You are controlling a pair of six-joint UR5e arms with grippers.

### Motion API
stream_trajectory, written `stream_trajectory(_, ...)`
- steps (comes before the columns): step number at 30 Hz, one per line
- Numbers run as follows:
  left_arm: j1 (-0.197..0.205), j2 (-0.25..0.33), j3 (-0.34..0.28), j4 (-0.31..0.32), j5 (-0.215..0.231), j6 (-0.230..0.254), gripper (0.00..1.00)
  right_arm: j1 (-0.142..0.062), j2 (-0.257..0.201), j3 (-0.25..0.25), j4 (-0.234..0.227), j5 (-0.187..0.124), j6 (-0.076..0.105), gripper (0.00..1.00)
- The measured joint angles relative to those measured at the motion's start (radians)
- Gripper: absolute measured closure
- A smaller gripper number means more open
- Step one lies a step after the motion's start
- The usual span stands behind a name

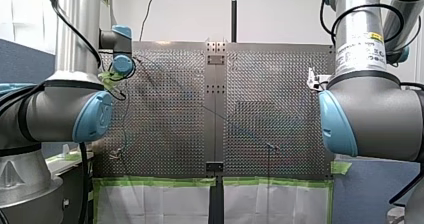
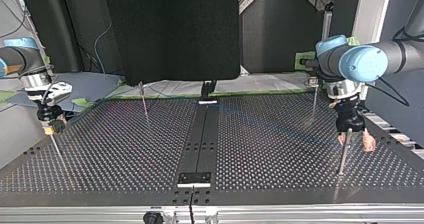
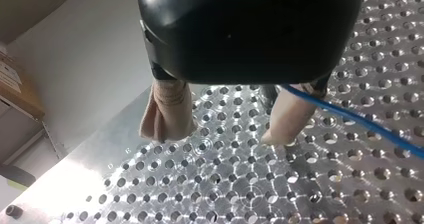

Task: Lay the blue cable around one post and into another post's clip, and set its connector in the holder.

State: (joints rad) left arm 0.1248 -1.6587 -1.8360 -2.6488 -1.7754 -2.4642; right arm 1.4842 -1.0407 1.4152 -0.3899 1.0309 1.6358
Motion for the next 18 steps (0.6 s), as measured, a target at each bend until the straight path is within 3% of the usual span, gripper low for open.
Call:
stream_trajectory(8,-0.007,0.013,-0.001,-0.034,-0.007,-0.042,0.00,0.000,0.000,0.000,0.002,0.000,0.000,0.05)
stream_trajectory(18,-0.014,0.040,-0.026,-0.102,-0.055,-0.130,0.00,0.000,0.000,0.000,0.004,0.000,-0.001,0.05)
